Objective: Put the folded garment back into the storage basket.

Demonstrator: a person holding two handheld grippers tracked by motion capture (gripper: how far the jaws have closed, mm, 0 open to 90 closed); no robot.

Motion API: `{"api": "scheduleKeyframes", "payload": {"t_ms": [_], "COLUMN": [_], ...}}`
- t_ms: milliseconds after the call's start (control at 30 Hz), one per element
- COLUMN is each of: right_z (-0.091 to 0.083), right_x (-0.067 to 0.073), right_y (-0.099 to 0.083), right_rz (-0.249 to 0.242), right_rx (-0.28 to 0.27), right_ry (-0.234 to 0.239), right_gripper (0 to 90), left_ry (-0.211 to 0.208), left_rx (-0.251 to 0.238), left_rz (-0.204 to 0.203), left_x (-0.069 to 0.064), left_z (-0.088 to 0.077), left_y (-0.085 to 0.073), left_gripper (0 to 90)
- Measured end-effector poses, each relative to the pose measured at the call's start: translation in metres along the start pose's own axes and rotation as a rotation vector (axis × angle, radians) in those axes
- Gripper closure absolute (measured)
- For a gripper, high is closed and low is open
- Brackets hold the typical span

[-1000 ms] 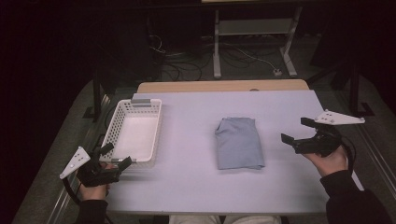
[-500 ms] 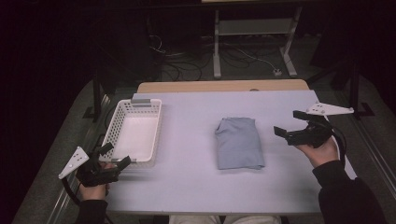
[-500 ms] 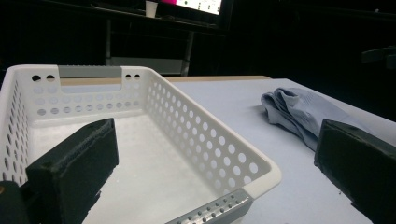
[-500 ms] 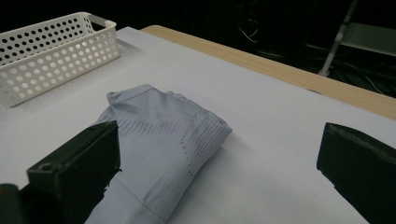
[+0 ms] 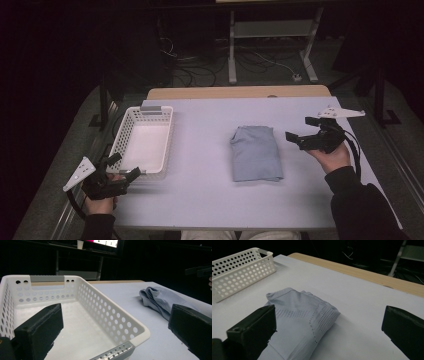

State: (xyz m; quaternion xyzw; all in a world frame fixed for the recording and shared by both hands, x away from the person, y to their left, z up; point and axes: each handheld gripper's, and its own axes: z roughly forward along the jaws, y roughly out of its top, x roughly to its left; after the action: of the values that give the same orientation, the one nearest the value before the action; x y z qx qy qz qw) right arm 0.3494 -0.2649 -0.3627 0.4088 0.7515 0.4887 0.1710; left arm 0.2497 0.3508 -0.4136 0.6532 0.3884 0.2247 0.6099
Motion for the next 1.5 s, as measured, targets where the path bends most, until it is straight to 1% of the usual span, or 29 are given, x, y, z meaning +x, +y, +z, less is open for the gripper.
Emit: {"api": "scheduleKeyframes", "payload": {"t_ms": [367, 500, 600, 733, 867, 1100, 1267, 1367, 1500], "right_z": [0.017, 0.024, 0.029, 0.035, 0.04, 0.045, 0.052, 0.055, 0.061], "right_x": [-0.006, -0.009, -0.012, -0.015, -0.017, -0.015, -0.012, -0.011, -0.009], "right_y": [-0.005, -0.01, -0.016, -0.024, -0.027, -0.03, -0.033, -0.034, -0.038], "right_rz": [0.029, 0.059, 0.078, 0.096, 0.11, 0.124, 0.13, 0.131, 0.142], "right_rx": [0.023, 0.021, 0.035, 0.049, 0.055, 0.072, 0.106, 0.115, 0.14], "right_ry": [0.01, 0.018, 0.025, 0.03, 0.037, 0.056, 0.078, 0.087, 0.108], "right_gripper": [0.0, 0.0, 0.0, 0.0, 0.0, 0.0, 0.0, 0.0, 0.0], "left_ry": [-0.004, -0.006, -0.005, -0.008, -0.013, -0.017, -0.02, -0.02, -0.023], "left_rx": [0.0, 0.001, 0.0, 0.003, 0.006, 0.008, 0.006, 0.005, 0.007], "left_rz": [-0.001, -0.001, -0.002, -0.004, -0.001, -0.001, -0.001, -0.002, -0.002], "left_x": [0.0, 0.0, 0.0, 0.0, 0.0, 0.0, 0.0, 0.001, 0.0], "left_z": [0.001, 0.001, 0.001, 0.002, 0.003, 0.004, 0.004, 0.004, 0.005], "left_y": [0.0, 0.0, 0.0, 0.0, 0.0, 0.0, 0.0, 0.0, 0.0], "left_gripper": [0.0, 0.0, 0.0, 0.0, 0.0, 0.0, 0.0, 0.0, 0.0]}}
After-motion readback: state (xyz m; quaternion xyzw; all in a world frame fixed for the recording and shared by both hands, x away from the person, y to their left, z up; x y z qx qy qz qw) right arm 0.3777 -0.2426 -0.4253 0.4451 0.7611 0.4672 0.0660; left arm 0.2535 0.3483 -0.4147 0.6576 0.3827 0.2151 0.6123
